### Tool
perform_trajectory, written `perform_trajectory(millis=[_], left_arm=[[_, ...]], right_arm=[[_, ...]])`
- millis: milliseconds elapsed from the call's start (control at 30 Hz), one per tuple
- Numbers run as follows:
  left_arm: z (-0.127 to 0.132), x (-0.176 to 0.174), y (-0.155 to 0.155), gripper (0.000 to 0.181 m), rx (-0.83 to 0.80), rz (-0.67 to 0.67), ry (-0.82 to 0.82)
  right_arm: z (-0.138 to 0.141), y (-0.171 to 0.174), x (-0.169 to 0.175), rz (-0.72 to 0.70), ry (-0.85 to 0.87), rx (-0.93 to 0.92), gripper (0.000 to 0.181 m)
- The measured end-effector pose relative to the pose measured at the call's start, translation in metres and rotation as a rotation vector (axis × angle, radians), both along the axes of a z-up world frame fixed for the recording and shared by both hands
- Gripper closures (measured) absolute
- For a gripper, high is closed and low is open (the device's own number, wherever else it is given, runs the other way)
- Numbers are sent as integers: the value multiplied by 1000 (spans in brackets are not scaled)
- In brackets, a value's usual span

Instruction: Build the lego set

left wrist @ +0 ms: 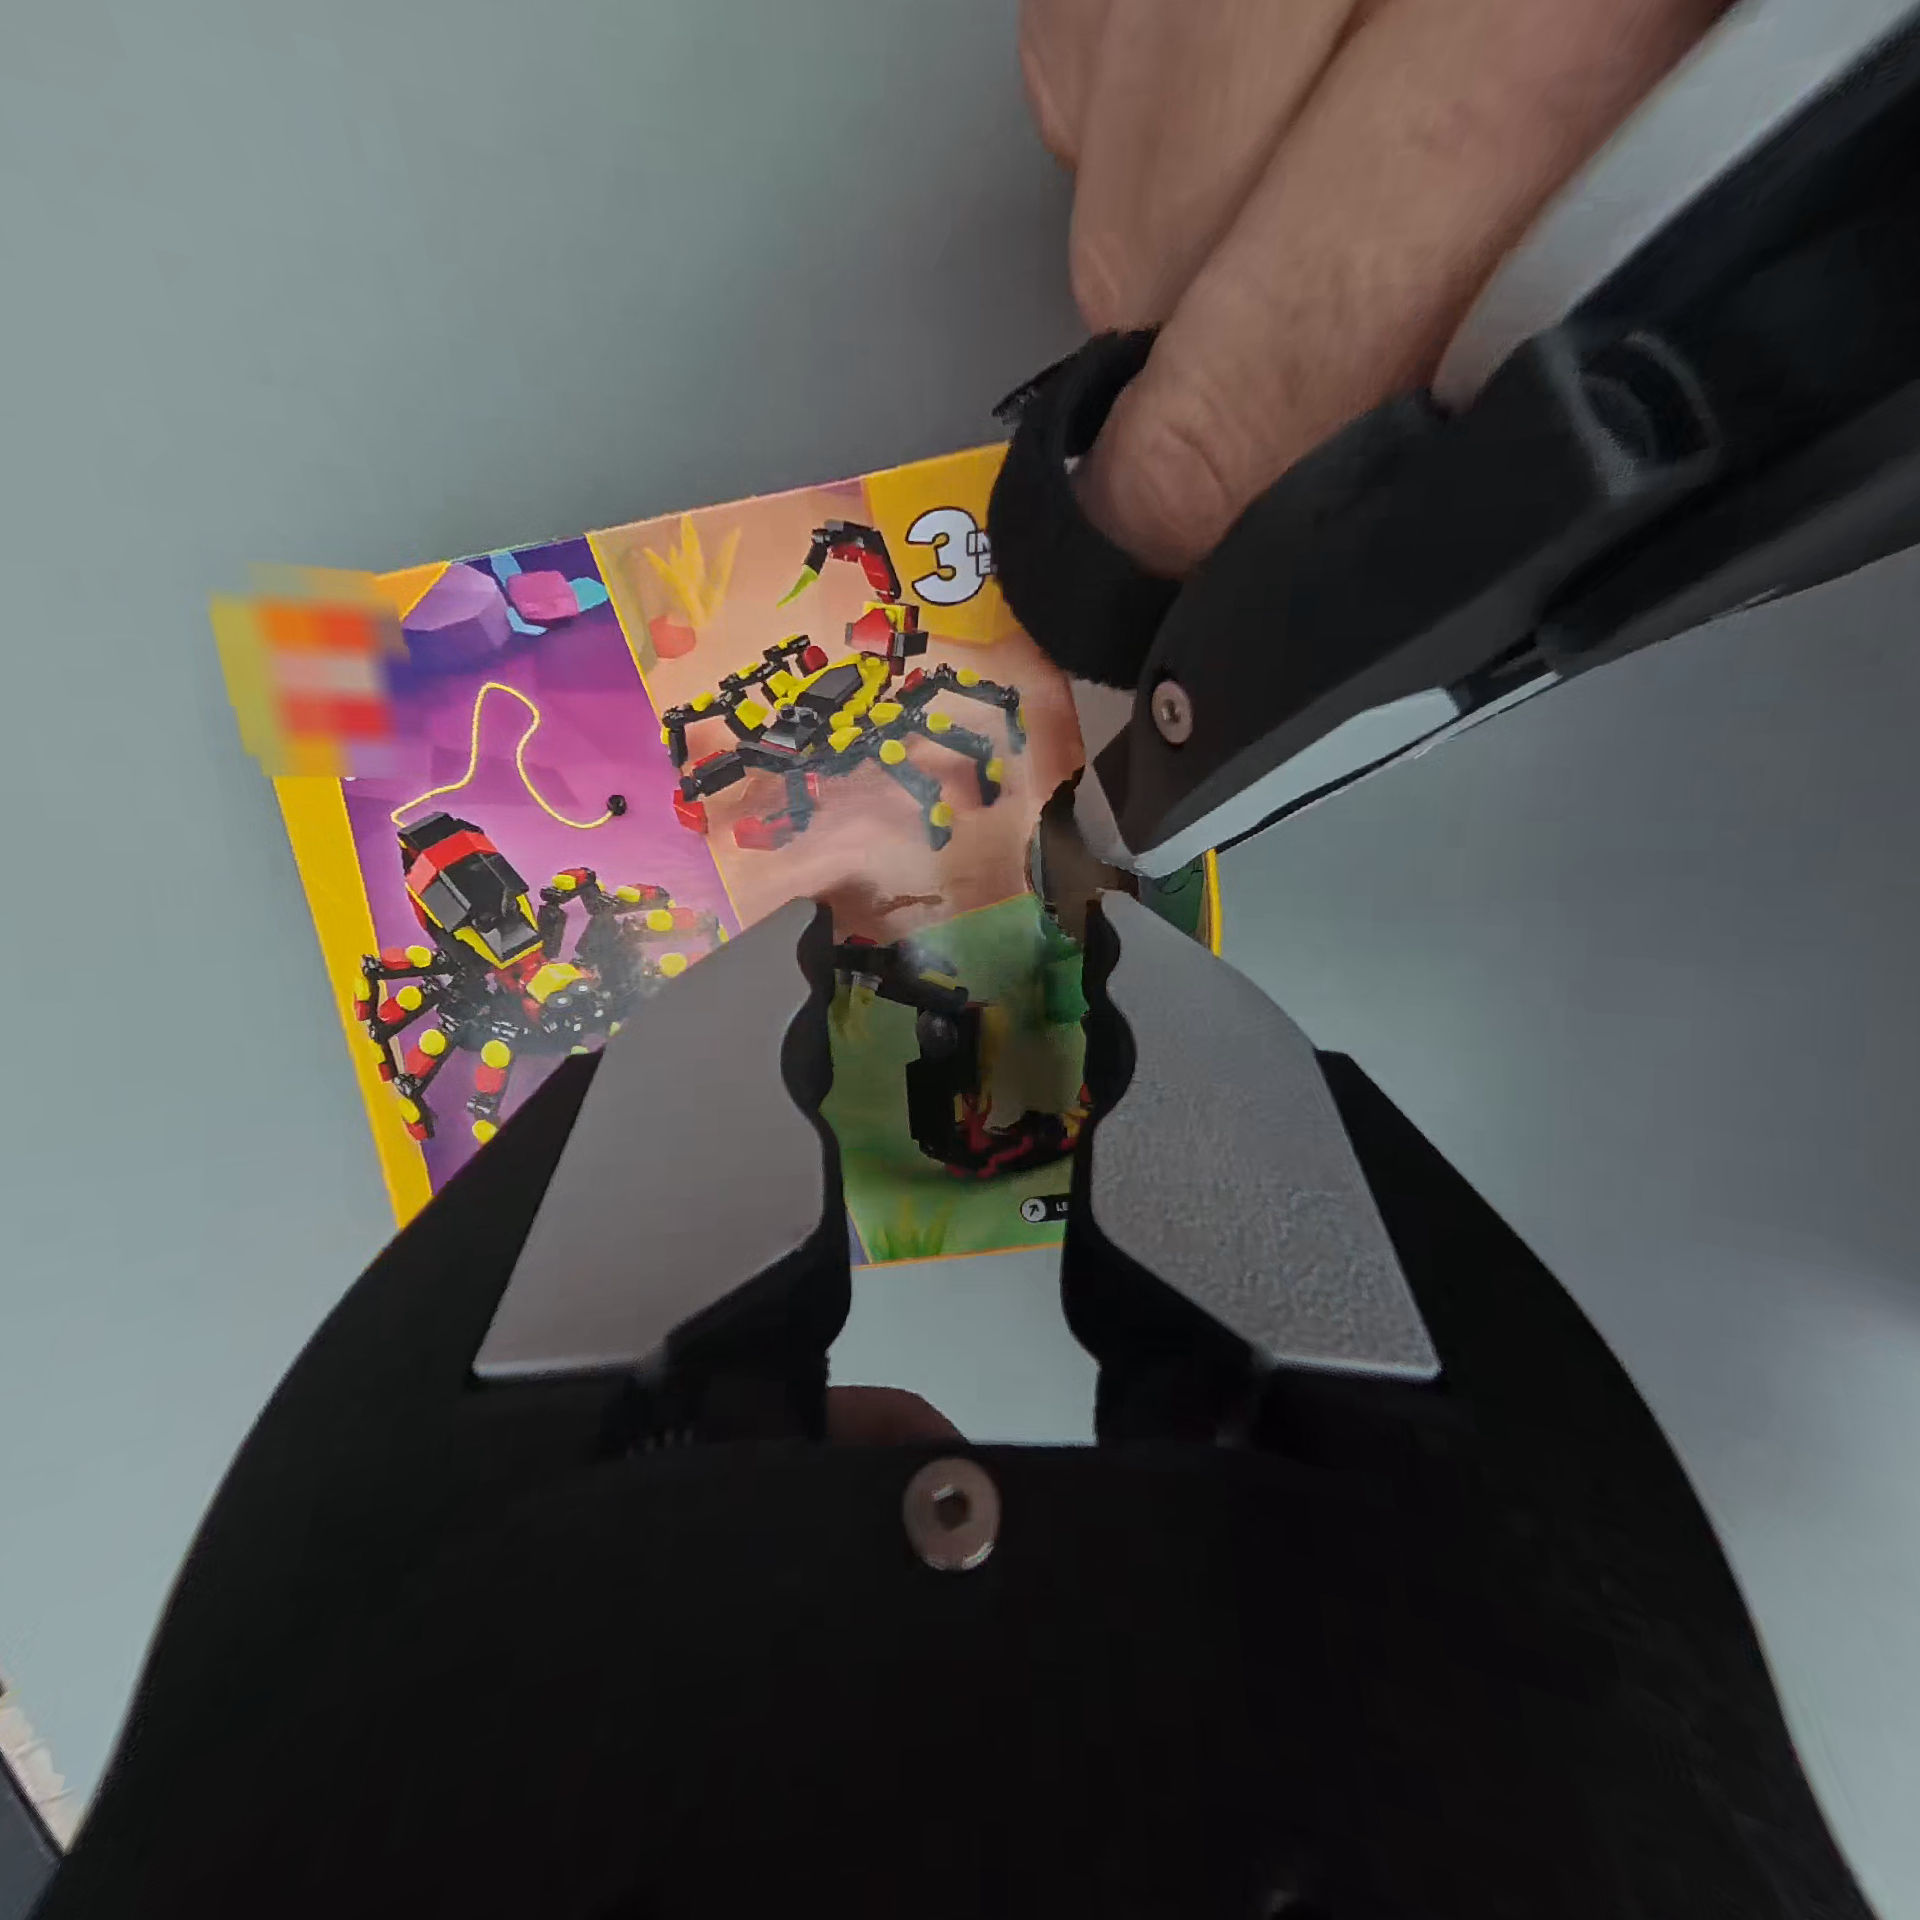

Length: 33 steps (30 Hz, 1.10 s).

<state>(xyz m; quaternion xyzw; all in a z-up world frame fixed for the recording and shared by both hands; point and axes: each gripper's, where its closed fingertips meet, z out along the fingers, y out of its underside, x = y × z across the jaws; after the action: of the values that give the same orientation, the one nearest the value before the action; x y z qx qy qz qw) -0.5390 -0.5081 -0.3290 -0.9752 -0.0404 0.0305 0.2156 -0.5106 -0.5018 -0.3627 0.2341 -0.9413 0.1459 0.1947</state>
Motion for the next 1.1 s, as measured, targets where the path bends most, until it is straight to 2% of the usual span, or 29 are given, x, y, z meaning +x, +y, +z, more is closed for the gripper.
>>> perform_trajectory(millis=[33,233,267,400,433,533,667,833,1033,1100], left_arm=[[-2,-2,1,135,-24,-7,31],[-11,-16,2,138,-103,-4,217],[-12,-20,1,131,-119,0,260],[-13,-29,-1,120,-103,33,321],[-12,-27,0,131,-87,22,330],[-13,-23,1,144,-92,-9,380],[-14,-25,1,145,-40,27,263],[-17,-27,2,145,-65,21,226],[-18,-28,4,145,-84,12,205],[-18,-28,4,145,-86,7,194]], right_arm=[[0,1,-2,-14,5,0,177],[-2,-1,-11,-82,65,-23,177],[-3,-2,-11,-88,67,-30,177],[-3,-4,-13,-112,90,-49,177],[-4,-4,-16,-129,97,-53,177],[-4,-4,-17,-142,130,-68,177],[-3,-4,-22,-129,257,-68,175],[-2,-3,-23,-122,379,-68,172],[-2,-2,-23,-112,478,-63,170],[-2,-2,-24,-116,445,-96,170]])
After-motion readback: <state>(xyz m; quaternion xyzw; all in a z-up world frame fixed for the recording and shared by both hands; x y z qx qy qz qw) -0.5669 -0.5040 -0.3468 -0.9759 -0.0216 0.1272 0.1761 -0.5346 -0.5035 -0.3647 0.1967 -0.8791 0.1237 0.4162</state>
